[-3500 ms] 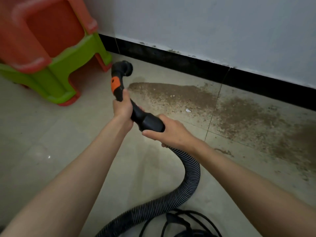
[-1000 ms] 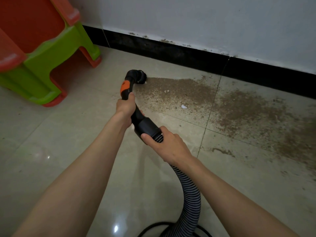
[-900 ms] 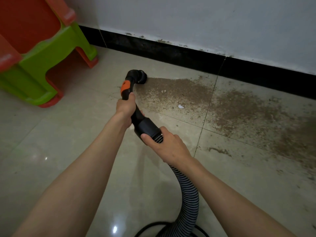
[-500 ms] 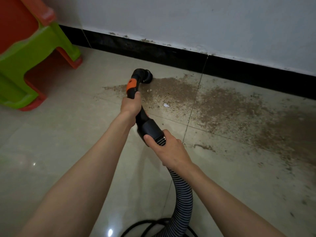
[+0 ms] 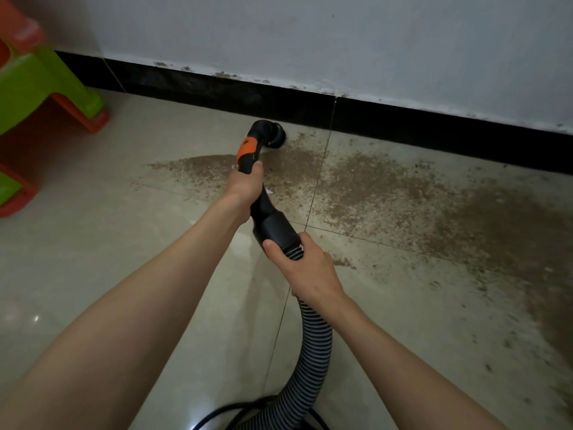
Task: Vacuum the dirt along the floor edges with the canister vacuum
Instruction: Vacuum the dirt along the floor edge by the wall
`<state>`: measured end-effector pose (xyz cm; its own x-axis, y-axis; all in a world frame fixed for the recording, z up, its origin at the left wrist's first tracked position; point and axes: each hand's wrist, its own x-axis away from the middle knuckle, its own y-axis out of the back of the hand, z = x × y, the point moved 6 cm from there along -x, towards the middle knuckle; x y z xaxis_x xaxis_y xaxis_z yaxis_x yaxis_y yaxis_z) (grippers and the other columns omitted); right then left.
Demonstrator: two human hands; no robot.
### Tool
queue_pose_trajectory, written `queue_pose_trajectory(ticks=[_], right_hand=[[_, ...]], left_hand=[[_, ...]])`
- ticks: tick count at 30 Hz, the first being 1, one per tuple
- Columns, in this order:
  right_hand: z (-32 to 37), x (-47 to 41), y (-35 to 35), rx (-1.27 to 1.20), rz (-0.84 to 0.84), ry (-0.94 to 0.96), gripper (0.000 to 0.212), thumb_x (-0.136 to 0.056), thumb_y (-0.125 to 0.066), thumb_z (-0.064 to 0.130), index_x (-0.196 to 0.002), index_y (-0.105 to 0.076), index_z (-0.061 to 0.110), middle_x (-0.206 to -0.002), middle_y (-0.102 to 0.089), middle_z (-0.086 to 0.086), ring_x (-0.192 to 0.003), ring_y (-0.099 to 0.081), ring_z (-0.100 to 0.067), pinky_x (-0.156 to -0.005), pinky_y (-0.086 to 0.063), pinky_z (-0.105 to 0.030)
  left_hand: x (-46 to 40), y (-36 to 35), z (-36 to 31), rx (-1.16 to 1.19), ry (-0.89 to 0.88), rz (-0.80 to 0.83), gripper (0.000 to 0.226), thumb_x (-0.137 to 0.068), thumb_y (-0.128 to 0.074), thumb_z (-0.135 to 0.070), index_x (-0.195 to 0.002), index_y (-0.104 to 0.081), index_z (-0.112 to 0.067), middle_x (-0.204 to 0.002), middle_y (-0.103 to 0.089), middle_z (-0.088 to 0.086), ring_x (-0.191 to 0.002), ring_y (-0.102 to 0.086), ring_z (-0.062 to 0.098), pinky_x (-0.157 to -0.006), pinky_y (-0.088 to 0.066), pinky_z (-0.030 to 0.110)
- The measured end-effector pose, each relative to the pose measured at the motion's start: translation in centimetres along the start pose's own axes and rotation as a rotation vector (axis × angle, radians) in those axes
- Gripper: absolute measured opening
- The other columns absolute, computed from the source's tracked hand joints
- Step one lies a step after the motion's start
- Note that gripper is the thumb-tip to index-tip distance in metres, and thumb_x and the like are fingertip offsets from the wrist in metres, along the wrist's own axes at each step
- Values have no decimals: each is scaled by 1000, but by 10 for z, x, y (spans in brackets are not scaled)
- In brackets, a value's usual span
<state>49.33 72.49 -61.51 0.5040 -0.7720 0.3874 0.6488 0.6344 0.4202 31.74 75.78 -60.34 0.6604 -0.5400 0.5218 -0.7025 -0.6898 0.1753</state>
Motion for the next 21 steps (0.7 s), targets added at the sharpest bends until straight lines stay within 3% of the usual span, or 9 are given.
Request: queue_pose_trajectory(ticks=[5, 11, 17, 21], right_hand=[[-8, -9, 11, -62, -43, -18, 37, -79, -59, 67, -91, -52, 33, -77, -63, 2, -68, -65, -21, -66, -60, -47], [-16, -16, 16, -115, -94, -58, 35, -78, -59, 67, -88, -49, 36, -79, -63, 3, -67, -66, -23, -68, -60, -46], [-26, -12, 18, -135, -129, -76, 35, -79, -60, 66, -92, -50, 35, -77, -63, 4, -64, -65, -18, -63, -60, -45], [-27, -7, 21, -157, -147, -97, 39, -80, -60, 65, -97, -52, 31, -75, -62, 4, -65, -65, -17, -63, -60, -45]], left_hand=[[-1, -19, -1, 10, 15, 42, 48, -98, -49, -40, -130, -44, -4, -102, -54, 12, -96, -57, 31, -96, -49, 48], [-3, -40, -5, -46, -1, 71, 54, -97, -48, -45, -129, -46, -1, -115, -59, 21, -96, -58, 32, -97, -49, 49], [-3, -53, 0, -53, 15, 104, 47, -98, -48, -41, -121, -50, -1, -84, -56, 10, -75, -57, 27, -84, -53, 43], [1, -60, -1, -105, 5, 122, 47, -98, -48, -43, -121, -52, -3, -89, -57, 11, -82, -56, 28, -91, -52, 45]])
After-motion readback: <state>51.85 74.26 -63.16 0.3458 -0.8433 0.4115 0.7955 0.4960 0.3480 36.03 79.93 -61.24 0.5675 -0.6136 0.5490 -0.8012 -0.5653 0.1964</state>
